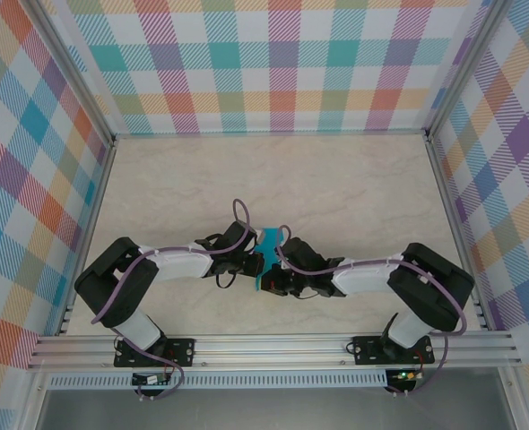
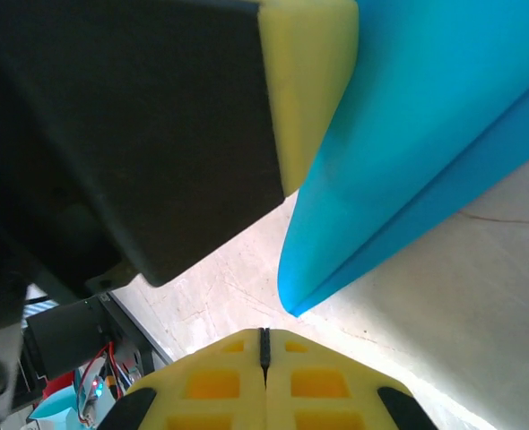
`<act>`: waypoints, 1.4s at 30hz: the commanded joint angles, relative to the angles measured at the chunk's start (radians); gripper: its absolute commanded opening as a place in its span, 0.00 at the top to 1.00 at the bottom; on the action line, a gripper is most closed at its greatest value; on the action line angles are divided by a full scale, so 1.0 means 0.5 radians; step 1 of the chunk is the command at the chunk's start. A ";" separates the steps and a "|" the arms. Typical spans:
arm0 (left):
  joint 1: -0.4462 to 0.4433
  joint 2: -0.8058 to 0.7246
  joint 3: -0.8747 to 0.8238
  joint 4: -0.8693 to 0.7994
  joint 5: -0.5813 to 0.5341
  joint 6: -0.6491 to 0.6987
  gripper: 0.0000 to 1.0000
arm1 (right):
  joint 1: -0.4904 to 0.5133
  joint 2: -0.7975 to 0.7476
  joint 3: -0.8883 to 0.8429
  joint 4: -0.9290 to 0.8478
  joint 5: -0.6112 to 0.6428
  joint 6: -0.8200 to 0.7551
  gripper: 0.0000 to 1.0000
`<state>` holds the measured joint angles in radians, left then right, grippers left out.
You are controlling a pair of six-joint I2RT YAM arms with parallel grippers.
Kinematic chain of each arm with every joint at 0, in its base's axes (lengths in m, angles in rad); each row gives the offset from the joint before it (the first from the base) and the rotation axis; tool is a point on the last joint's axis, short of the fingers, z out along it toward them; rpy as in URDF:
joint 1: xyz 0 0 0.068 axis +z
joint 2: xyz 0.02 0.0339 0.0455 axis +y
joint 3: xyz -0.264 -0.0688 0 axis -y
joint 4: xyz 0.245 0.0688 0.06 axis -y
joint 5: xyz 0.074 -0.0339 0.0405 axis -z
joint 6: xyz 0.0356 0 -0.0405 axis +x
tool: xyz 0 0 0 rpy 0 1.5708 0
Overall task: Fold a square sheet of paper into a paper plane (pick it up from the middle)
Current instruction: Third fold the triangle at the center of the table.
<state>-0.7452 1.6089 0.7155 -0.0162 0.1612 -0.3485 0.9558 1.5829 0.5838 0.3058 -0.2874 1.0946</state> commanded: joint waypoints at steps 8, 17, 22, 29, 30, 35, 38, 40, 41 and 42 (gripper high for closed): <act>0.017 0.043 -0.053 -0.040 0.070 -0.007 0.91 | 0.012 0.056 0.030 0.187 0.023 0.059 1.00; 0.019 0.056 -0.044 -0.041 0.089 -0.003 0.91 | 0.012 0.153 0.067 0.194 0.017 0.046 1.00; 0.018 0.055 -0.041 -0.054 0.086 0.007 0.91 | 0.011 0.164 0.041 0.188 0.026 0.045 1.00; 0.019 0.049 -0.041 -0.063 0.086 0.009 0.91 | 0.012 0.171 0.044 0.125 0.045 0.026 1.00; 0.019 0.050 -0.041 -0.063 0.086 0.009 0.91 | 0.011 0.182 0.045 0.127 0.040 0.028 1.00; 0.019 0.052 -0.043 -0.063 0.083 0.010 0.91 | 0.012 0.223 0.044 0.137 0.029 0.032 1.00; 0.018 0.058 -0.044 -0.063 0.080 0.010 0.91 | 0.012 0.253 0.040 0.139 0.027 0.037 1.00; 0.020 0.057 -0.048 -0.058 0.079 0.010 0.91 | 0.010 0.267 0.026 0.153 0.029 0.047 1.00; 0.018 0.055 -0.050 -0.057 0.074 0.010 0.91 | 0.012 0.275 0.026 0.152 0.026 0.046 1.00; 0.017 0.057 -0.050 -0.060 0.076 0.013 0.91 | 0.011 0.275 0.026 0.145 0.020 0.050 1.00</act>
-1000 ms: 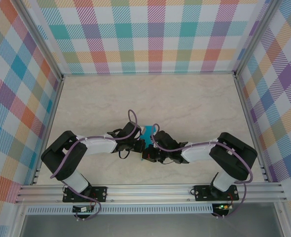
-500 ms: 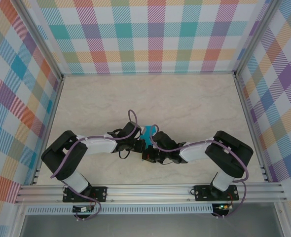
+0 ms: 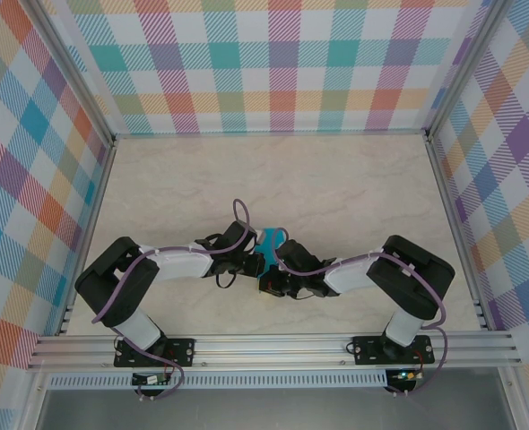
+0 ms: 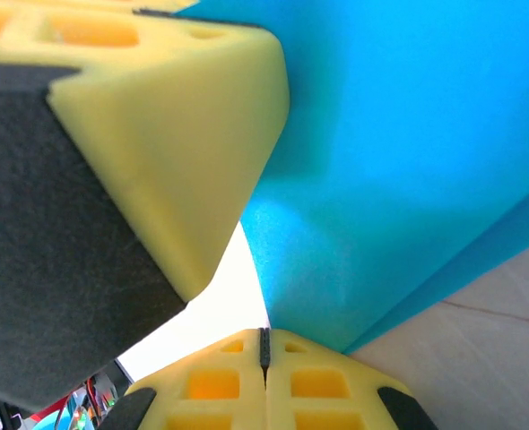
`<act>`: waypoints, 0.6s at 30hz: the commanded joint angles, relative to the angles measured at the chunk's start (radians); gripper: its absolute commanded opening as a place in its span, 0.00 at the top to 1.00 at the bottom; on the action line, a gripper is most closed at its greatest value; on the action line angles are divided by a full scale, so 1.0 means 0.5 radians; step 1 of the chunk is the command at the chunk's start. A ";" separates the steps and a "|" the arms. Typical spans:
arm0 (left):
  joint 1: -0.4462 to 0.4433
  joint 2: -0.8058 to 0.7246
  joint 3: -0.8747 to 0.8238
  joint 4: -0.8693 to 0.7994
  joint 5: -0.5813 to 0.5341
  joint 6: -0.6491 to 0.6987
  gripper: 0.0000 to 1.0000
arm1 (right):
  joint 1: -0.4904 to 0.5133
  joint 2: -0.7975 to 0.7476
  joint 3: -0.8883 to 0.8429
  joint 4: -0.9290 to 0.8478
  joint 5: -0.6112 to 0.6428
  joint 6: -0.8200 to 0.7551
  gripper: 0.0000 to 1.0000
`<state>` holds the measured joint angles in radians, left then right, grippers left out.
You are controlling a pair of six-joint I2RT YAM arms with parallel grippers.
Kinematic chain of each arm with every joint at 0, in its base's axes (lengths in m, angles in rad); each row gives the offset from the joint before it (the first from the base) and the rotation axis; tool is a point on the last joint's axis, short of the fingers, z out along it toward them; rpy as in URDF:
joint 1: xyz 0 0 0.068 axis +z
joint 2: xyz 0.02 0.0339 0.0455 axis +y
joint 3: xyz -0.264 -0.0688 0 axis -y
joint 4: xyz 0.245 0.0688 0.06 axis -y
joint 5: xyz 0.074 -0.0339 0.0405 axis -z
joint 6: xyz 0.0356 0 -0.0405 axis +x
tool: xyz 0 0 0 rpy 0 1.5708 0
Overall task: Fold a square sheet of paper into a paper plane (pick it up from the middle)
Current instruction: Third fold the triangle at the center of the table.
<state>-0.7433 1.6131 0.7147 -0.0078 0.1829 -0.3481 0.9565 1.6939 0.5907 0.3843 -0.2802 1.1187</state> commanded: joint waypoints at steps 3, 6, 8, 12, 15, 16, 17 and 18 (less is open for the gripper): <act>0.016 0.047 -0.043 -0.086 0.030 0.016 0.91 | 0.011 -0.017 0.030 -0.048 0.004 -0.017 1.00; 0.014 0.047 -0.038 -0.095 0.027 0.019 0.91 | 0.002 -0.155 0.061 -0.180 0.047 -0.075 1.00; 0.015 0.047 -0.035 -0.108 0.025 0.024 0.91 | -0.016 -0.241 0.039 -0.201 0.083 -0.092 1.00; 0.015 0.041 -0.040 -0.110 0.022 0.030 0.91 | -0.085 -0.294 -0.001 -0.190 0.061 -0.120 1.00; 0.014 0.050 -0.037 -0.112 0.030 0.033 0.91 | -0.118 -0.247 -0.007 -0.112 0.012 -0.111 1.00; 0.015 0.053 -0.038 -0.113 0.030 0.035 0.91 | -0.124 -0.228 0.001 -0.101 0.000 -0.109 1.00; 0.015 0.054 -0.037 -0.111 0.031 0.034 0.91 | -0.130 -0.207 0.009 -0.087 -0.004 -0.108 1.00; 0.015 0.056 -0.037 -0.110 0.033 0.034 0.91 | -0.135 -0.182 0.011 -0.066 -0.008 -0.106 1.00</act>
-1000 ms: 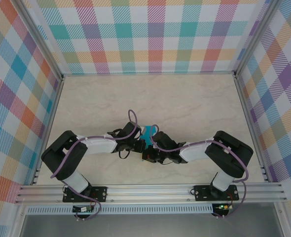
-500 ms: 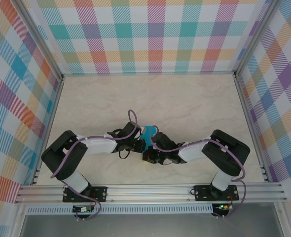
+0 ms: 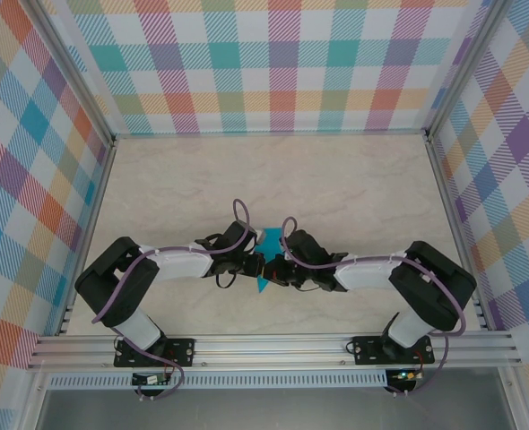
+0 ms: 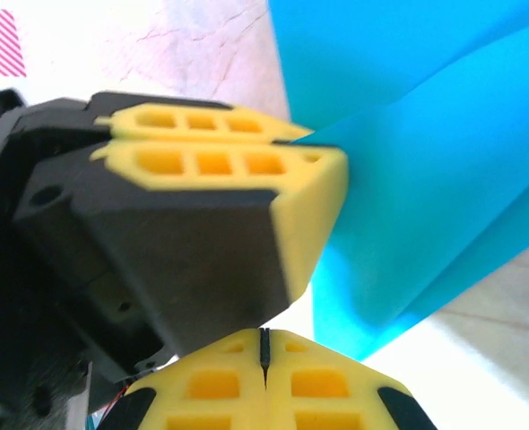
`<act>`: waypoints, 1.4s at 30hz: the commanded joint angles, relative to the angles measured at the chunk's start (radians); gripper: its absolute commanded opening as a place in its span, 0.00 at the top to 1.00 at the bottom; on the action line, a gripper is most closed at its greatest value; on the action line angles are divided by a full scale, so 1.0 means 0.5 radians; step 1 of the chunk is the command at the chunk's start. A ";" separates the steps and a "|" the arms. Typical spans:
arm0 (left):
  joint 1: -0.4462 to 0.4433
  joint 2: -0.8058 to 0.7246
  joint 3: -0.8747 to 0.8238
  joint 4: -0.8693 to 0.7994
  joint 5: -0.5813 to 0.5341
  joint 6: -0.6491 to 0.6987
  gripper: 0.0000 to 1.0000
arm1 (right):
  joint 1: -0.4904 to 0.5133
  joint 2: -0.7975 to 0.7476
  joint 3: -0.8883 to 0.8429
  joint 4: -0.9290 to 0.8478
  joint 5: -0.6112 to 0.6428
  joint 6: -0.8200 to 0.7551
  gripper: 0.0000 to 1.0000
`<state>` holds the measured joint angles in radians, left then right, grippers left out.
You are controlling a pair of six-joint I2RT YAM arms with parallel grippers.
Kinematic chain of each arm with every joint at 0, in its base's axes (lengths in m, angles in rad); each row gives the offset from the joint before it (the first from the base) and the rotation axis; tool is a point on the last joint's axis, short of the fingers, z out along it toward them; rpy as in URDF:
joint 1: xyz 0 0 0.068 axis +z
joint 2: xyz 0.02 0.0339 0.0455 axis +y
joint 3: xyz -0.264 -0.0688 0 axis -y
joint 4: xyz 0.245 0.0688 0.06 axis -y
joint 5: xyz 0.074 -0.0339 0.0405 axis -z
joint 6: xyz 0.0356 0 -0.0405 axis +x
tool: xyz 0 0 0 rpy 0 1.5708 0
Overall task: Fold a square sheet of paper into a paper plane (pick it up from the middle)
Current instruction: Third fold the triangle at the center of the table.
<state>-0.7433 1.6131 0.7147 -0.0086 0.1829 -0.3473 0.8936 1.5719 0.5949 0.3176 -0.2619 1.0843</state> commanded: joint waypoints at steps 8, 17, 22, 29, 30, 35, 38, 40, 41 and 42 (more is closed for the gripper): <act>0.012 0.069 -0.028 -0.105 0.045 0.033 0.91 | -0.040 0.196 0.033 0.117 -0.084 -0.057 1.00; 0.013 0.079 -0.021 -0.112 0.044 0.038 0.91 | -0.046 0.261 -0.017 0.110 -0.079 -0.069 1.00; 0.014 0.078 -0.018 -0.122 0.042 0.041 0.91 | -0.099 0.071 -0.009 -0.032 -0.056 -0.132 1.00; 0.013 0.084 -0.018 -0.121 0.045 0.044 0.91 | -0.205 -0.053 -0.014 -0.074 -0.084 -0.259 1.00; 0.014 0.087 -0.018 -0.121 0.047 0.042 0.91 | -0.215 -0.036 -0.007 -0.074 -0.090 -0.270 1.00; 0.012 0.105 -0.018 -0.109 0.054 0.041 0.91 | -0.259 0.064 0.025 -0.007 -0.175 -0.268 1.00; 0.013 0.104 -0.015 -0.112 0.058 0.041 0.91 | -0.262 0.111 0.057 -0.004 -0.213 -0.277 1.00; 0.011 0.104 -0.012 -0.112 0.054 0.041 0.91 | -0.263 0.129 0.066 0.006 -0.221 -0.278 1.00; 0.012 0.103 -0.012 -0.114 0.054 0.042 0.91 | -0.262 0.145 0.075 0.004 -0.229 -0.281 1.00; 0.011 0.105 -0.009 -0.118 0.053 0.042 0.91 | -0.262 0.158 0.079 0.002 -0.232 -0.288 1.00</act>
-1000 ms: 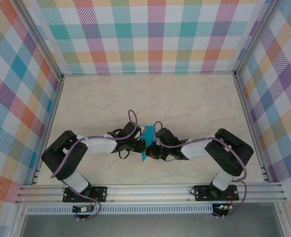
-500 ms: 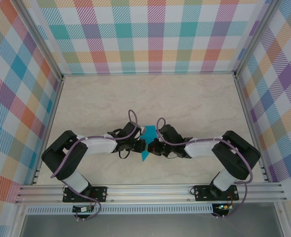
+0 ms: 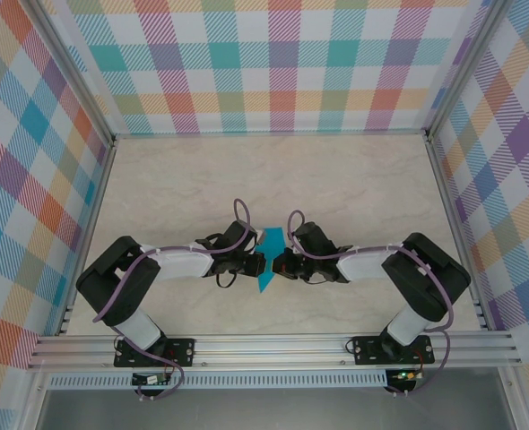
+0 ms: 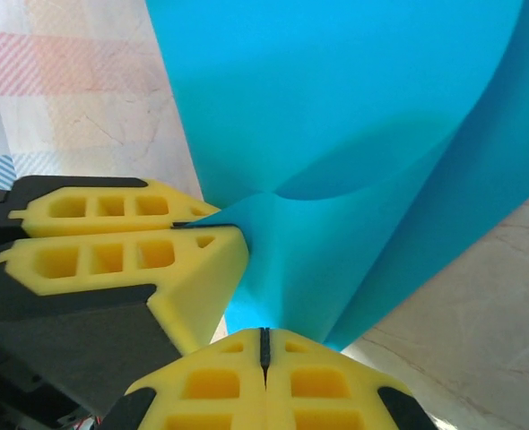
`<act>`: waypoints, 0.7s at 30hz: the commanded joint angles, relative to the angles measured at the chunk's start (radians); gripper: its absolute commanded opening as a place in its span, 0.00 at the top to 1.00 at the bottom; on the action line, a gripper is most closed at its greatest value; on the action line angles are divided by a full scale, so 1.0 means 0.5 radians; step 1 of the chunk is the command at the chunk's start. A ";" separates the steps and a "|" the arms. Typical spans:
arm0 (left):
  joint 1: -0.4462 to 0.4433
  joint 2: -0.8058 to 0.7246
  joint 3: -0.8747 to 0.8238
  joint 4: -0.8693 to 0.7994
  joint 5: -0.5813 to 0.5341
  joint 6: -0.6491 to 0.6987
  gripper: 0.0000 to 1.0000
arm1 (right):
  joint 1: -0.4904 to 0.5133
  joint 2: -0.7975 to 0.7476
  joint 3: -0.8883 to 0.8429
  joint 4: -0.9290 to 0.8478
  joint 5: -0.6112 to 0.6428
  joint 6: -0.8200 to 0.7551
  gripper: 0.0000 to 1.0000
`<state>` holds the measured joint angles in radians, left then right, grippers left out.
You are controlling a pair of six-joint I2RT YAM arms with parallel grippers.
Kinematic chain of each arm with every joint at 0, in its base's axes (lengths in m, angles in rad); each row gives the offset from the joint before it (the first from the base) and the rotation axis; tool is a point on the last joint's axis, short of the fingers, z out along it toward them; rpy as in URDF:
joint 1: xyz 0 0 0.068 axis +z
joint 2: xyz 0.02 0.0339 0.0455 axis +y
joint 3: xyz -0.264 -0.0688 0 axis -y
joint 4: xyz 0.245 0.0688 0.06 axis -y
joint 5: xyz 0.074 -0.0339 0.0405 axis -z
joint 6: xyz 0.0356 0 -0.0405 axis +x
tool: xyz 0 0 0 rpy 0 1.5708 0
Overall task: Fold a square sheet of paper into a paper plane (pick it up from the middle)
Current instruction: Third fold the triangle at the center of the table.
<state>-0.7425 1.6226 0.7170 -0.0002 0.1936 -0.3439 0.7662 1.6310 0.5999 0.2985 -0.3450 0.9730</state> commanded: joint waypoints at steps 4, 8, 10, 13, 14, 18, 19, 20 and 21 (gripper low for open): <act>0.010 0.087 -0.008 -0.144 0.030 0.040 0.91 | -0.008 0.084 0.065 -0.004 -0.018 -0.080 1.00; 0.012 0.088 -0.005 -0.155 0.030 0.049 0.91 | -0.015 0.160 0.054 -0.059 0.006 -0.095 1.00; 0.013 0.087 -0.004 -0.161 0.027 0.052 0.91 | -0.015 0.173 0.022 -0.013 -0.017 -0.064 1.00; 0.010 0.081 -0.013 -0.162 0.020 0.050 0.91 | -0.016 0.126 0.021 -0.052 0.011 -0.054 1.00; 0.010 0.077 -0.015 -0.164 0.019 0.050 0.91 | -0.021 0.087 0.032 -0.087 0.023 -0.056 1.00; 0.012 0.077 -0.018 -0.165 0.020 0.054 0.91 | -0.052 -0.065 0.107 -0.237 0.049 -0.122 1.00; 0.012 0.079 -0.018 -0.165 0.019 0.053 0.91 | -0.064 -0.085 0.123 -0.264 0.047 -0.136 1.00; 0.013 0.080 -0.017 -0.165 0.019 0.054 0.91 | -0.079 -0.099 0.134 -0.280 0.039 -0.150 1.00; 0.010 0.083 -0.014 -0.165 0.021 0.059 0.91 | -0.094 -0.102 0.141 -0.284 0.025 -0.160 1.00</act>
<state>-0.7425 1.6241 0.7189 -0.0010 0.1940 -0.3347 0.7387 1.6154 0.6338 0.2070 -0.3374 0.9333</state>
